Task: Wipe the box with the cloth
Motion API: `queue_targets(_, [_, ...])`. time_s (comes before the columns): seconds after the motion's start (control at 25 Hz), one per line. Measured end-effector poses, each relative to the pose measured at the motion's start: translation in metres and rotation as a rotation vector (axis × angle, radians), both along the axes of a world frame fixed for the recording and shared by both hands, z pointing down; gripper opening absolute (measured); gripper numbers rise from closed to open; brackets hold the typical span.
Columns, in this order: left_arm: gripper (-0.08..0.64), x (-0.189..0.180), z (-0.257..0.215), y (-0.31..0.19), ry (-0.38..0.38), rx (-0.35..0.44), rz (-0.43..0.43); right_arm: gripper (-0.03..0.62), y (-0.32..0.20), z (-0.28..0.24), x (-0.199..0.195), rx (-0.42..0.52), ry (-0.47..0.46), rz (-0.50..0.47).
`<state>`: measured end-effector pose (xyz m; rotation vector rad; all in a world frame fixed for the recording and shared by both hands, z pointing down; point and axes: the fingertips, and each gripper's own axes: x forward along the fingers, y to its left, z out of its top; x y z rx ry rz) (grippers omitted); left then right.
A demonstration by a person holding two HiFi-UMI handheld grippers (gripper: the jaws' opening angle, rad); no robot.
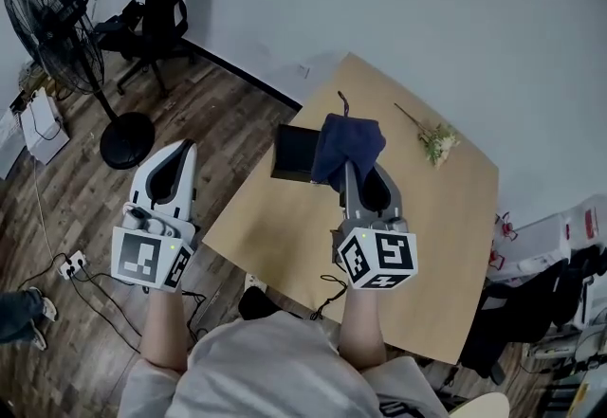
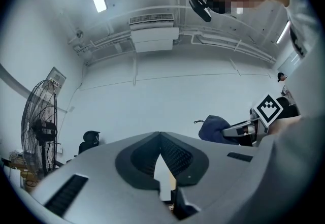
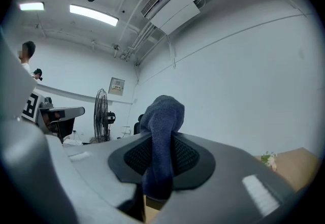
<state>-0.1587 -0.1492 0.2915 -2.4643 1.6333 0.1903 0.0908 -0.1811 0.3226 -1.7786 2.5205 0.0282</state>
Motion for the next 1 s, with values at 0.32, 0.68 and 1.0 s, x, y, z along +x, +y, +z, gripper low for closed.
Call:
queue_targets(0.32, [0.008, 0.007, 0.008, -0.06, -0.002, -0.028, -0.005, 0.098, -0.075, 0.028, -0.005, -0.112, 0.029, -0.034])
queue_targets(0.68, [0.008, 0.031, 0.048, -0.111, -0.027, -0.114, 0.03, 0.098, -0.133, 0.131, -0.011, -0.36, 0.114, -0.041])
queue_targets(1.0, [0.008, 0.038, 0.071, -0.138, -0.047, -0.181, 0.108, 0.1, -0.159, 0.201, -0.025, -0.567, 0.133, -0.017])
